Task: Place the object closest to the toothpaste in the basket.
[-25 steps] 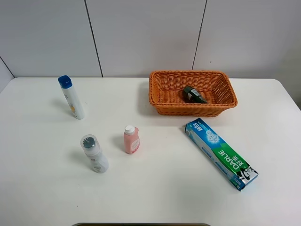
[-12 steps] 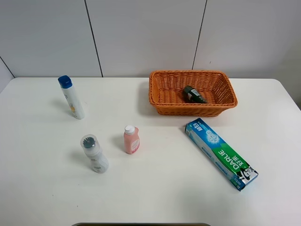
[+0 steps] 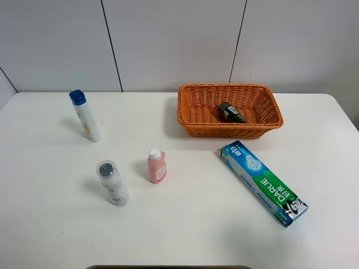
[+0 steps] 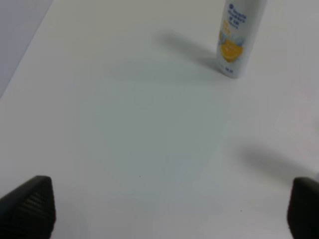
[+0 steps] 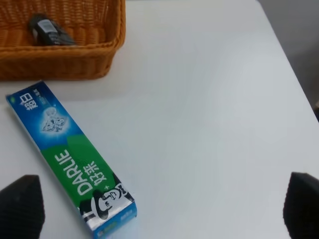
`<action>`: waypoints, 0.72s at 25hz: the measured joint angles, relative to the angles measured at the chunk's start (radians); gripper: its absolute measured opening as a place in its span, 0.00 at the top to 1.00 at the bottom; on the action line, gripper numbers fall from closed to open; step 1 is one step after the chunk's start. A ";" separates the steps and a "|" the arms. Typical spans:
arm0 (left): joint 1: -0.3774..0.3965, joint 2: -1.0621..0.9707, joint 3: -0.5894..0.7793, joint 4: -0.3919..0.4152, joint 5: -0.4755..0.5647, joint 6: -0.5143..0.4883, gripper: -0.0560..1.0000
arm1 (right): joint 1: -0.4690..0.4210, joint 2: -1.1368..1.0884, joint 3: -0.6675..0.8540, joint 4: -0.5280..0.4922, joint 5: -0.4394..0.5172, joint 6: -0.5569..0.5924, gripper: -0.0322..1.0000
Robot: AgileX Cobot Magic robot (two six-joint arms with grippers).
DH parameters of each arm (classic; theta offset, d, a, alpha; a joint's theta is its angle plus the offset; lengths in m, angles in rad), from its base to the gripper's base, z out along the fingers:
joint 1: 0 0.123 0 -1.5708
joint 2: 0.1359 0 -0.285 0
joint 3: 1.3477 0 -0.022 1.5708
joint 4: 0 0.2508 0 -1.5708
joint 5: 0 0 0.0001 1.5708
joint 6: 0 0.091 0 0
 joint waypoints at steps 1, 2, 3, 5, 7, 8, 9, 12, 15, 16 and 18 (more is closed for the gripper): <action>0.000 0.000 0.000 0.000 0.000 0.000 0.06 | 0.000 0.000 0.001 0.000 0.000 0.000 0.01; 0.000 0.000 0.000 0.000 0.000 0.000 0.06 | 0.000 0.000 0.001 0.000 0.000 0.000 0.01; 0.000 0.000 0.000 0.000 0.000 0.000 0.06 | 0.000 0.000 0.001 0.000 0.000 0.000 0.01; 0.000 0.000 0.000 0.000 0.000 0.000 0.06 | 0.000 0.000 0.001 0.000 0.000 0.000 0.01; 0.000 0.000 0.000 0.000 0.000 0.000 0.06 | 0.000 0.000 0.001 0.000 0.000 0.000 0.01; 0.000 0.000 0.000 0.000 0.000 0.000 0.06 | 0.000 0.000 0.001 0.000 0.000 0.000 0.01; 0.000 0.000 0.000 0.000 0.000 0.000 0.06 | 0.000 0.000 0.001 0.000 0.000 0.000 0.01; 0.000 0.000 0.000 0.000 0.000 0.000 0.06 | 0.000 0.000 0.001 0.000 0.000 0.000 0.01; 0.000 0.000 0.000 0.000 0.000 0.000 0.06 | 0.000 0.000 0.001 0.000 0.000 0.000 0.01; 0.000 0.000 0.000 0.000 0.000 0.000 0.06 | 0.000 0.000 0.001 0.000 0.000 0.000 0.01; 0.000 0.000 0.000 -0.001 0.000 0.000 0.06 | 0.000 0.000 0.001 0.000 0.000 0.000 0.01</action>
